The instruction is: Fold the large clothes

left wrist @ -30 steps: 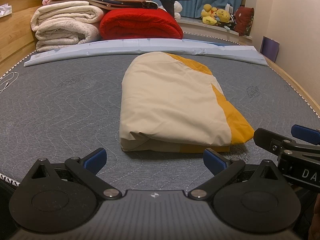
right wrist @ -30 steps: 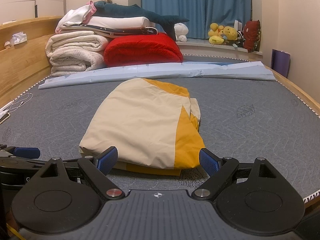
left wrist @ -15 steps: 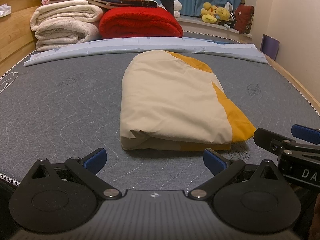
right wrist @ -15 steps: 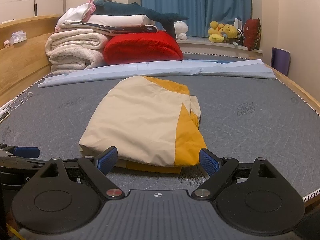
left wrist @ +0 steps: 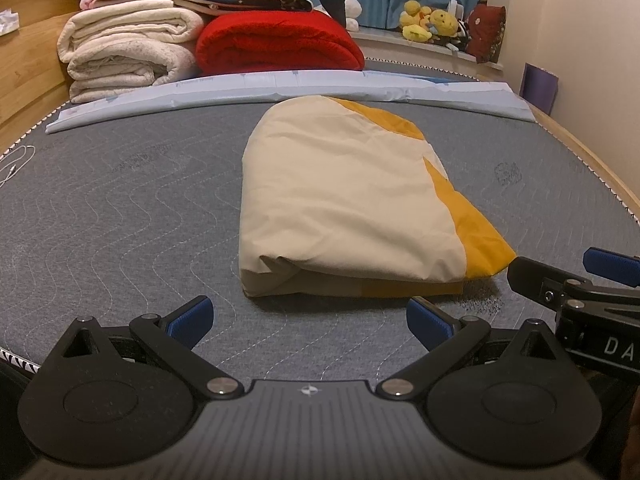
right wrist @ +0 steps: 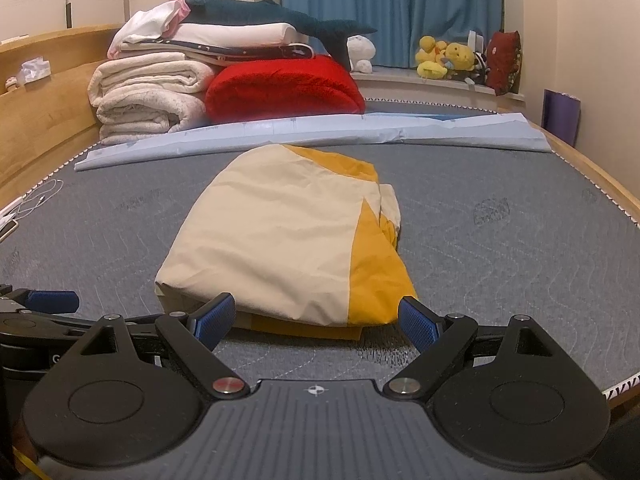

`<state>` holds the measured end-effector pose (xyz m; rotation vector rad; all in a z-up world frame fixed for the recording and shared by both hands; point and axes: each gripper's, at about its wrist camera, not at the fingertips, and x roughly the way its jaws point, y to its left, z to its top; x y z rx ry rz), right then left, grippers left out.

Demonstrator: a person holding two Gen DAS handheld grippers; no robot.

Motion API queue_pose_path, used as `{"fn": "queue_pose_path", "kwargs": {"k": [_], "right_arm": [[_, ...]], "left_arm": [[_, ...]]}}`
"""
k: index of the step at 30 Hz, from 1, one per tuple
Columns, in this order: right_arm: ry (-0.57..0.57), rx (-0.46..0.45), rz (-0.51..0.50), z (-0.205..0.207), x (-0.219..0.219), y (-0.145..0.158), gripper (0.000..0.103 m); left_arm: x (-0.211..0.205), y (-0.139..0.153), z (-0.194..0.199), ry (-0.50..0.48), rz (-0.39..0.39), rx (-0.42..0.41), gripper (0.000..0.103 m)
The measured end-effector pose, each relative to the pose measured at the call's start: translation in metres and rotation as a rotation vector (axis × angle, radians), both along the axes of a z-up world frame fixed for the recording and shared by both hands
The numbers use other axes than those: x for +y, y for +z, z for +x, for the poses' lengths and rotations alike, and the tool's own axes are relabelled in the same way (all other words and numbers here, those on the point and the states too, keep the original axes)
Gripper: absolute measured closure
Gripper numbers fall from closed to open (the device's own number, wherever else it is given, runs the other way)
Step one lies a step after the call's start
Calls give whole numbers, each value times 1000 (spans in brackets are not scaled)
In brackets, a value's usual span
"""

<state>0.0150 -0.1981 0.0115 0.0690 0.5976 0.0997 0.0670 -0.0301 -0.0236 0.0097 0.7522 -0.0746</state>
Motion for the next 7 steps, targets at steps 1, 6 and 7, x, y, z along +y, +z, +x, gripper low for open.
{"fn": "queue_pose_path", "kwargs": {"k": [1, 6, 7], "right_arm": [[0, 1, 0, 0, 0, 0, 14], [-1, 2, 2, -1, 0, 0, 14], [-1, 2, 2, 0, -1, 0, 14]], "left_arm": [[0, 0, 0, 0, -1, 1, 0], [0, 0, 0, -1, -1, -1, 0], [1, 0, 0, -1, -1, 0, 0]]}}
